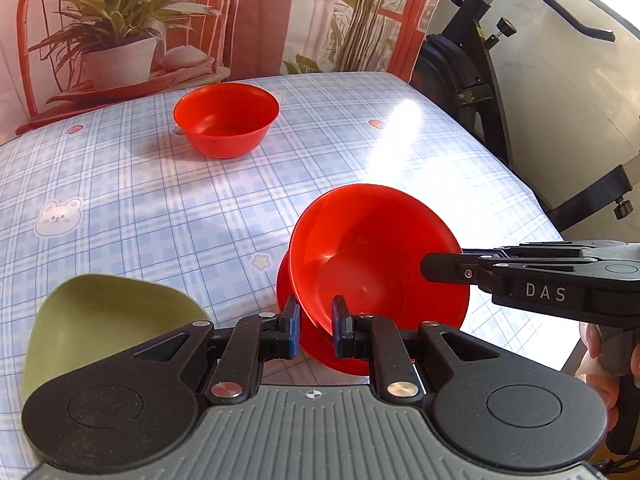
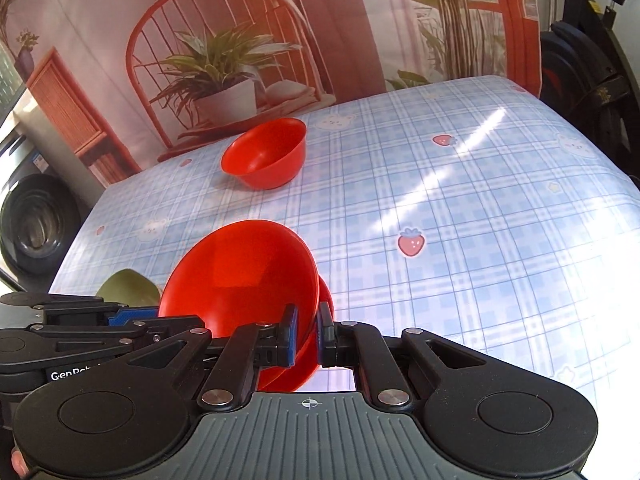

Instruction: Organize plates and bowls

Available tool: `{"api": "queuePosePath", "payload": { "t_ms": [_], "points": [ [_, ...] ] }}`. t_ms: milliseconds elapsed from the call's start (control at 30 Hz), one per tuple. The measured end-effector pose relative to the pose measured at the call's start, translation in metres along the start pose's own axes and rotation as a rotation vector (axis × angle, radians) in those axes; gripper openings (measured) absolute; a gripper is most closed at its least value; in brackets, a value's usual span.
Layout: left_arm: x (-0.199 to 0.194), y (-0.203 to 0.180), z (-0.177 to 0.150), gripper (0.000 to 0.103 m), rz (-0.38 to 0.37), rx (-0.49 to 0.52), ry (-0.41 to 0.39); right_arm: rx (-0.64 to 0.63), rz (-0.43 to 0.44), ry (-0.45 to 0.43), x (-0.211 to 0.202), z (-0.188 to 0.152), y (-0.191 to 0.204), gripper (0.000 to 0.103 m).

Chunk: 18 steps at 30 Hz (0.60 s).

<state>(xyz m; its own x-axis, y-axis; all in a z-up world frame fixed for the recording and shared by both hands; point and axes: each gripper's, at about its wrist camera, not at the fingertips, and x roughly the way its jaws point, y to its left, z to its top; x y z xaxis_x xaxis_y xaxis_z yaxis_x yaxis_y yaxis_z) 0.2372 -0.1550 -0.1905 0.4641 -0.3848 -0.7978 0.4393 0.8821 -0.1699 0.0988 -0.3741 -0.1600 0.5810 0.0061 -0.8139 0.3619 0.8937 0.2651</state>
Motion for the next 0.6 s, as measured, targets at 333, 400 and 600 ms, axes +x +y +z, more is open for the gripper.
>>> {"api": "queuePosePath", "payload": {
  "t_ms": [333, 400, 600],
  "points": [
    [0.0059, 0.0032, -0.0002, 0.017, -0.008, -0.002, 0.008, -0.014, -0.008, 0.017, 0.0061, -0.001, -0.0014, 0.009],
    [0.0047, 0.0029, -0.0005, 0.017, -0.007, -0.004, 0.009, -0.018, -0.007, 0.02, 0.0061, -0.001, -0.0007, 0.009],
    [0.0029, 0.0041, 0.0003, 0.017, -0.009, 0.003, 0.006, -0.029, -0.009, 0.024, 0.0057, -0.0007, 0.0007, 0.01]
  ]
}}
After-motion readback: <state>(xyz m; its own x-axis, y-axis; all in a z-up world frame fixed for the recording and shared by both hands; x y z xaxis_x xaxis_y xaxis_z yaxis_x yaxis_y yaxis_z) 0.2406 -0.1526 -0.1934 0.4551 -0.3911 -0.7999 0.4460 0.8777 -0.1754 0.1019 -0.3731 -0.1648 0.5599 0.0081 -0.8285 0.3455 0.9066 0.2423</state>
